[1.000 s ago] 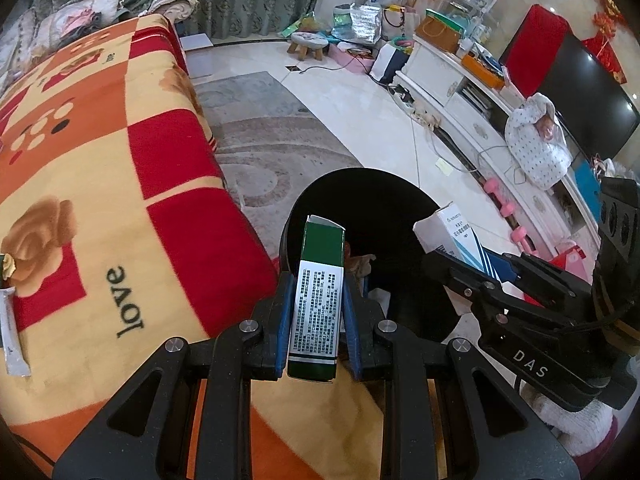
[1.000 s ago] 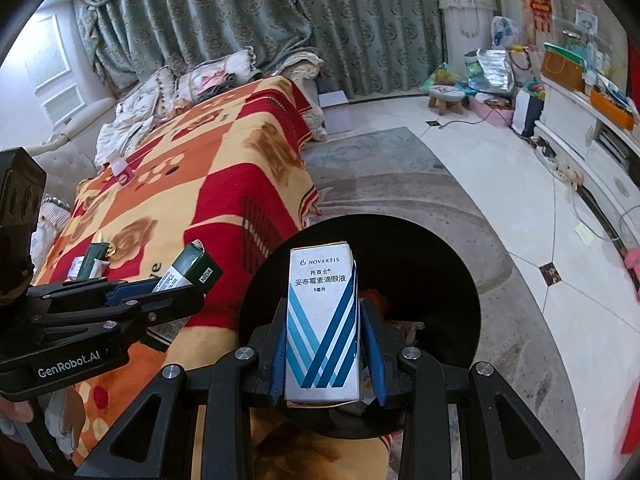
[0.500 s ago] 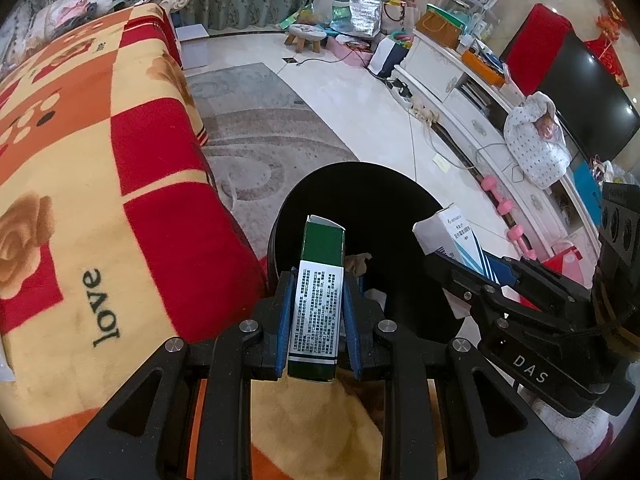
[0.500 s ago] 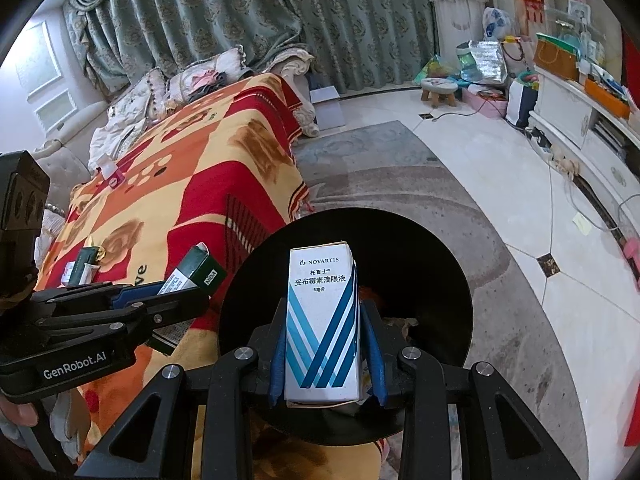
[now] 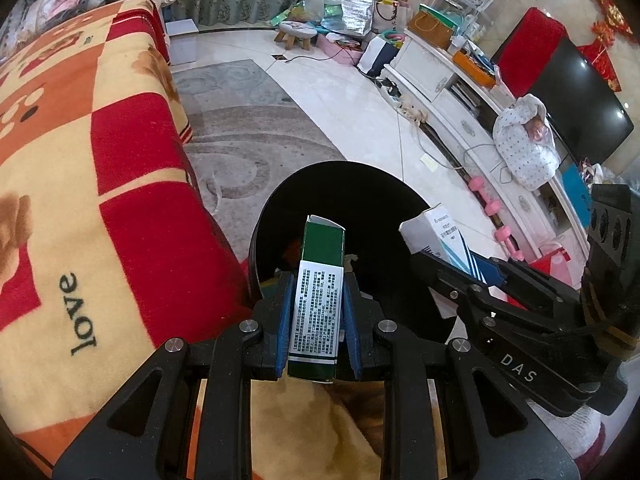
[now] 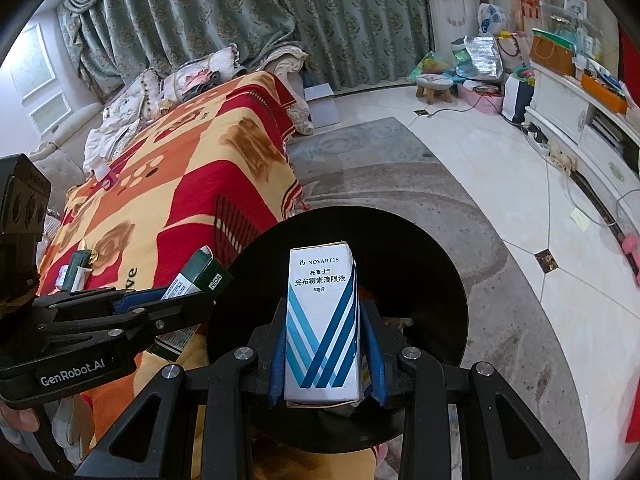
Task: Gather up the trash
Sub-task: 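Open both tools to drop the two boxes into the bin, then move both open tools back over the remaining items on the bed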
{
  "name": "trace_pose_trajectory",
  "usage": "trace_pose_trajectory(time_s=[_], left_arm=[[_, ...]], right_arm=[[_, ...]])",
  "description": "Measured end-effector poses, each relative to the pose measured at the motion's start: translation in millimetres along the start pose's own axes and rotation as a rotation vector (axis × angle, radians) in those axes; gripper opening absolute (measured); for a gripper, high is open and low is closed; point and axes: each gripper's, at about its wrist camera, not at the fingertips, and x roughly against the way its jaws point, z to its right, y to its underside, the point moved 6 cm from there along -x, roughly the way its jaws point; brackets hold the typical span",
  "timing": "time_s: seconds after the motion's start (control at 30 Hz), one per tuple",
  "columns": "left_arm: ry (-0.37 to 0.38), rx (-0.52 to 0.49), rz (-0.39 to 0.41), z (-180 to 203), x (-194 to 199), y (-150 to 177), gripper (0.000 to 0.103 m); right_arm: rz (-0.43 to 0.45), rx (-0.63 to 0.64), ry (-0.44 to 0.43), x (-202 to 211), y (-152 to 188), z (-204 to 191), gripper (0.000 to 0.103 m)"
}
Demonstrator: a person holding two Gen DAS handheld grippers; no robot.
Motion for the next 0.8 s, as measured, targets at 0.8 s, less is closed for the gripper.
trace_pose_trajectory(time_s=[0.8], left_arm=[[-0.077, 0.048, 0.029, -32, 30, 16, 0.035]], right_arm=[[-0.037, 0.006, -0.007, -9, 7, -20, 0.043]])
